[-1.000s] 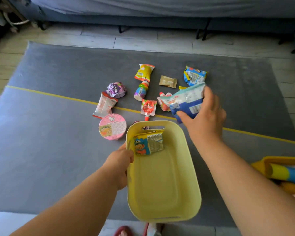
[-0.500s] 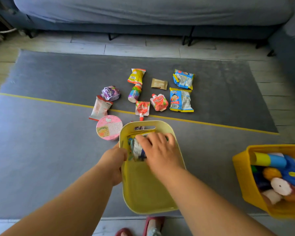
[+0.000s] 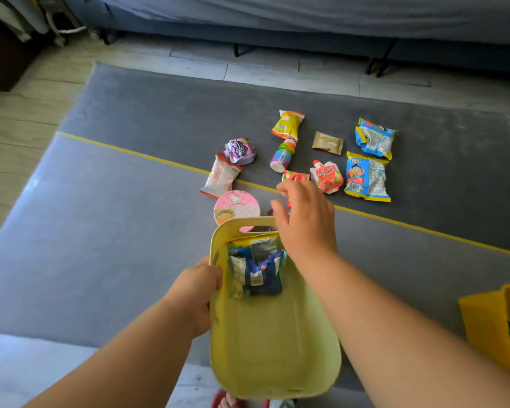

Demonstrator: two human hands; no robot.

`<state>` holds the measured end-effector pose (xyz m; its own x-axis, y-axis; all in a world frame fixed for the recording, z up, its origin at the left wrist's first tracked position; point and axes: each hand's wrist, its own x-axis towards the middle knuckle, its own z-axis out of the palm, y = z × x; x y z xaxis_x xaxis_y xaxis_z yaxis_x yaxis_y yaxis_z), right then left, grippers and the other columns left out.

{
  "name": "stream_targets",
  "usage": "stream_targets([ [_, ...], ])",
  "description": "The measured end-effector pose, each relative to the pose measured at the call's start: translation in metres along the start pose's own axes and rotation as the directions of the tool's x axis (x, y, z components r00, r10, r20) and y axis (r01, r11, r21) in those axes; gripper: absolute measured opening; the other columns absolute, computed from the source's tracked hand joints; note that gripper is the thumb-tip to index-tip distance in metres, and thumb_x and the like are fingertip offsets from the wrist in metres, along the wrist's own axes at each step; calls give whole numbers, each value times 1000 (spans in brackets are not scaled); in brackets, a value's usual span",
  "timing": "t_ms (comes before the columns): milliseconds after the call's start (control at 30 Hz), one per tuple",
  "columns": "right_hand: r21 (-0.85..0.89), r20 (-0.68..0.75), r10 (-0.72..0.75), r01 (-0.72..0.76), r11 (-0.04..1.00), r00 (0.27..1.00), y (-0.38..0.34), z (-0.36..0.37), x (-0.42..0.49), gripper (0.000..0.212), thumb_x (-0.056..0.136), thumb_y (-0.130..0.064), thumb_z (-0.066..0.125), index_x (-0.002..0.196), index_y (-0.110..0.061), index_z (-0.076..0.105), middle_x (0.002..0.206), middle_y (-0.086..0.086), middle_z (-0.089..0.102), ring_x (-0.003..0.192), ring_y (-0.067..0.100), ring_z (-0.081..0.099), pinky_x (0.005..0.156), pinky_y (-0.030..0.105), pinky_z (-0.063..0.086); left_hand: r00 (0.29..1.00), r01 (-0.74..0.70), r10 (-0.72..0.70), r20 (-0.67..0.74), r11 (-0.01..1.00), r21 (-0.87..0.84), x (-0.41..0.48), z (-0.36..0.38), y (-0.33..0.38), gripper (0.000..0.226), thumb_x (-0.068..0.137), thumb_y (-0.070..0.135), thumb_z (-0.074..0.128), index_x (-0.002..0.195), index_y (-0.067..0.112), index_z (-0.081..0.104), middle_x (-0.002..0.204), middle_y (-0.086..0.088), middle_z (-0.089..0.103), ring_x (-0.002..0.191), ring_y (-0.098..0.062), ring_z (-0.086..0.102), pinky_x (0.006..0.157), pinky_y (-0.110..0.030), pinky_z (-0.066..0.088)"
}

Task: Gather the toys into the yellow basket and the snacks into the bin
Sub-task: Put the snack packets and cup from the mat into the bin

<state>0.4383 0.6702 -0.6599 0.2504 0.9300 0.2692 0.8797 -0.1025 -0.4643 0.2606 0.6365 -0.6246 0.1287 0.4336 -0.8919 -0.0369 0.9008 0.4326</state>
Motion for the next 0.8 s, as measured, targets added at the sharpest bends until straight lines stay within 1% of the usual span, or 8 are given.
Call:
stream_targets([
  [67, 33, 279, 198, -216, 976, 940, 15, 13, 30, 26, 88, -23, 60, 113, -17, 60, 117, 5, 60, 107, 27, 55, 83, 36, 44, 1000, -1, 1, -12, 1000, 11, 2, -5, 1, 46, 84, -13, 30, 103, 8, 66, 64, -16, 72, 54, -32, 68, 45, -39, 57],
  [167, -91, 603, 333, -353, 931, 725, 36, 35, 54, 40, 88, -28, 62, 126, -20, 55, 131, 4, 56, 116, 26, 54, 92, 35, 45, 1000, 0, 0, -10, 1000, 1, 6, -11, 4, 45, 85, -13, 29, 96, 10, 65, 62, -15, 71, 54, -31, 67, 45, -37, 58],
  [300, -81, 789, 251, -310, 947, 561, 37, 41, 79, 63, 82, -30, 71, 139, -20, 45, 138, 3, 51, 117, 22, 55, 98, 36, 45, 1000, 2, -2, 16, 1000, 0, 13, -19, 3, 50, 84, -12, 30, 105, 13, 67, 91, -24, 73, 76, -38, 68, 63, -45, 61],
  [400, -181, 848, 237, -162, 970, 474, 42, 51, 81, 67, 82, -32, 72, 141, -20, 42, 137, 4, 51, 119, 23, 54, 100, 34, 44, 1000, 4, -4, 20, 1000, -13, 16, -23, 1, 52, 83, -13, 29, 104, 14, 68, 101, -28, 71, 81, -40, 67, 70, -52, 60],
  [533, -258, 826, 269, -93, 962, 496, 51, 71, 67, 53, 87, -34, 62, 135, -19, 46, 134, 12, 52, 119, 32, 51, 89, 31, 43, 999, 7, -6, 35, 999, -41, 17, -24, -1, 52, 82, -13, 28, 107, 12, 67, 107, -31, 68, 87, -42, 67, 77, -57, 58],
  [633, -357, 783, 316, -28, 934, 535, 54, 77, 61, 42, 92, -37, 52, 130, -19, 50, 134, 15, 46, 125, 35, 42, 97, 36, 40, 1000, 1, -1, 12, 1000, -31, 18, -24, -1, 51, 82, -12, 28, 105, 13, 67, 107, -31, 68, 85, -40, 67, 75, -55, 58],
  [700, -341, 759, 340, -105, 934, 555, 48, 74, 59, 30, 93, -32, 50, 119, -19, 53, 134, 15, 44, 120, 33, 42, 97, 36, 41, 1000, 2, -2, 3, 999, -33, 18, -24, -2, 51, 83, -12, 28, 105, 14, 67, 105, -29, 70, 84, -40, 67, 72, -51, 60],
  [800, -193, 727, 341, -300, 934, 596, 44, 55, 50, 22, 94, -28, 52, 111, -15, 43, 129, 6, 50, 91, 25, 53, 71, 24, 46, 1000, -2, 2, -23, 999, -37, 14, -20, -2, 50, 84, -12, 29, 107, 13, 66, 94, -24, 72, 75, -37, 68, 62, -44, 60],
])
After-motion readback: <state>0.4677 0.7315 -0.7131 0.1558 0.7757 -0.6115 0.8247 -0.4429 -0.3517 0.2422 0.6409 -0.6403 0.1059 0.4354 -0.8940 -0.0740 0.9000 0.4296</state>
